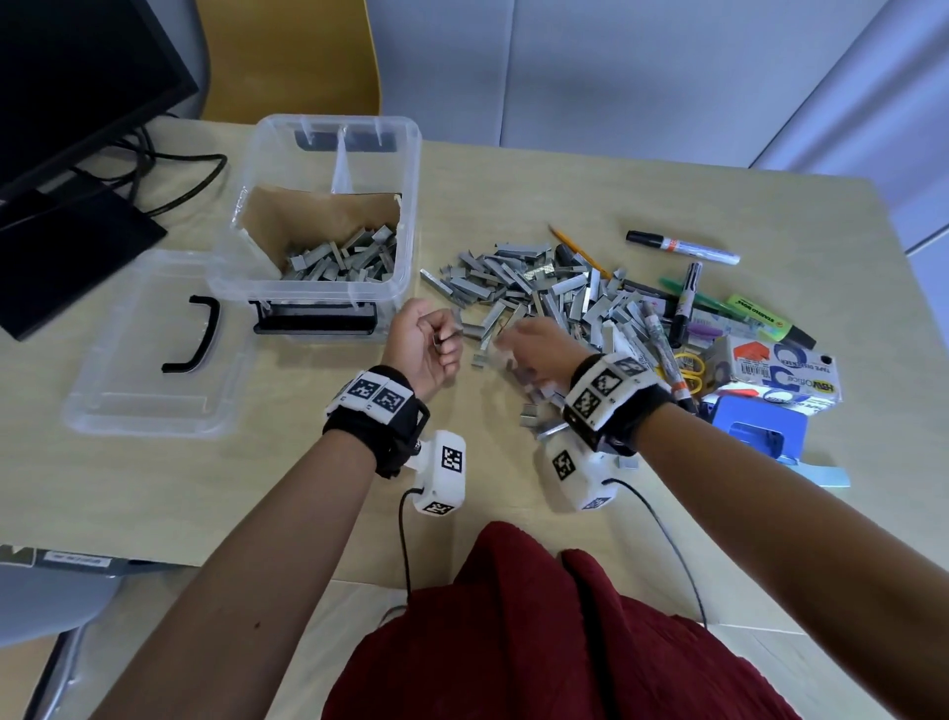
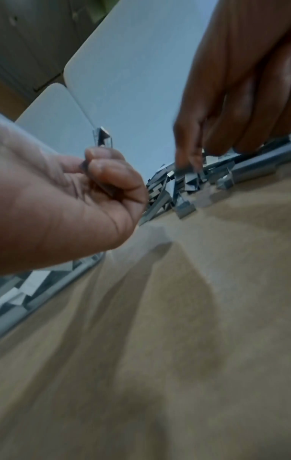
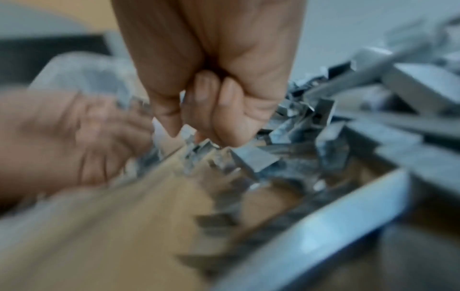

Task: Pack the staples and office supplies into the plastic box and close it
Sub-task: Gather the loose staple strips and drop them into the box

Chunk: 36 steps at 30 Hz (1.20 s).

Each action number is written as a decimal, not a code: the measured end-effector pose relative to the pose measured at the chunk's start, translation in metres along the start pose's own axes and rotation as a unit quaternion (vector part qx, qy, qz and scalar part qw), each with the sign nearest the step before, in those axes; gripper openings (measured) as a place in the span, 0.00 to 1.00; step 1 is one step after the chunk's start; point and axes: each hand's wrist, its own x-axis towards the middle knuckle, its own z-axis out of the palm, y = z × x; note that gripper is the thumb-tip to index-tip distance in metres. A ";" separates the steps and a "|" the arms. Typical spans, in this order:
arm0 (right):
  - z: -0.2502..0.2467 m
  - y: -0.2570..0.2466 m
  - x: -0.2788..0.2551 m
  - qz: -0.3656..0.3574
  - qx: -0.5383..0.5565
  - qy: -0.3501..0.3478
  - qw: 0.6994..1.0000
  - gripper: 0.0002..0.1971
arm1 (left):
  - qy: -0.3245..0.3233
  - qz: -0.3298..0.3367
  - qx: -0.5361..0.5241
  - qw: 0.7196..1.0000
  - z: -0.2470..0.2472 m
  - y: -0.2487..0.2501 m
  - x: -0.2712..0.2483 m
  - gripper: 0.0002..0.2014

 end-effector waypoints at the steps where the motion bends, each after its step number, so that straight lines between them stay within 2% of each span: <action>1: -0.004 0.000 -0.005 0.021 0.138 -0.023 0.990 0.15 | -0.005 0.002 0.001 1.000 -0.001 -0.001 0.000 0.31; 3: -0.012 0.000 -0.013 0.020 0.333 -0.074 0.940 0.17 | -0.001 0.006 0.013 1.000 -0.001 -0.003 -0.002 0.32; 5: -0.018 -0.003 -0.020 -0.009 0.410 -0.090 0.907 0.12 | 0.013 -0.006 0.003 1.000 0.000 -0.004 -0.003 0.30; 6: -0.020 -0.003 -0.022 -0.016 0.424 -0.083 0.902 0.11 | 0.022 -0.015 -0.012 1.000 0.001 -0.004 -0.004 0.29; 8: -0.025 -0.005 -0.024 -0.018 0.410 -0.059 0.910 0.13 | 0.047 -0.033 -0.054 0.997 0.000 -0.003 -0.004 0.23; 10: -0.027 -0.009 -0.023 0.004 0.352 -0.033 0.935 0.14 | 0.064 -0.049 -0.089 0.993 0.000 -0.003 -0.006 0.14; 12: -0.027 -0.018 -0.021 0.026 0.266 -0.010 0.963 0.15 | 0.059 -0.060 -0.114 0.990 0.003 -0.005 -0.009 0.11; 15: -0.018 -0.035 -0.017 -0.005 0.127 0.010 0.992 0.13 | 0.056 -0.093 -0.127 0.986 0.009 -0.008 -0.010 0.19; 19: -0.001 -0.057 -0.015 -0.038 0.056 -0.020 0.997 0.12 | 0.048 -0.120 -0.134 0.983 0.015 -0.010 -0.012 0.23; 25: 0.016 -0.068 -0.014 -0.059 -0.044 -0.052 0.996 0.15 | 0.068 -0.117 -0.140 0.981 0.013 -0.011 -0.012 0.19; 28: 0.016 -0.072 -0.017 -0.054 -0.009 -0.042 0.998 0.13 | 0.084 -0.128 -0.136 0.979 0.007 -0.011 -0.010 0.21; 30: 0.012 -0.071 -0.015 -0.060 -0.014 -0.010 0.998 0.12 | 0.110 -0.132 -0.113 0.979 0.002 -0.011 -0.008 0.20; 33: 0.009 -0.062 -0.007 -0.088 -0.179 0.052 0.979 0.11 | 0.140 -0.124 -0.092 0.978 -0.007 -0.010 -0.007 0.18; 36: 0.020 -0.045 0.000 -0.066 -0.371 0.020 0.926 0.13 | 0.150 -0.105 -0.089 0.979 -0.013 -0.007 -0.009 0.19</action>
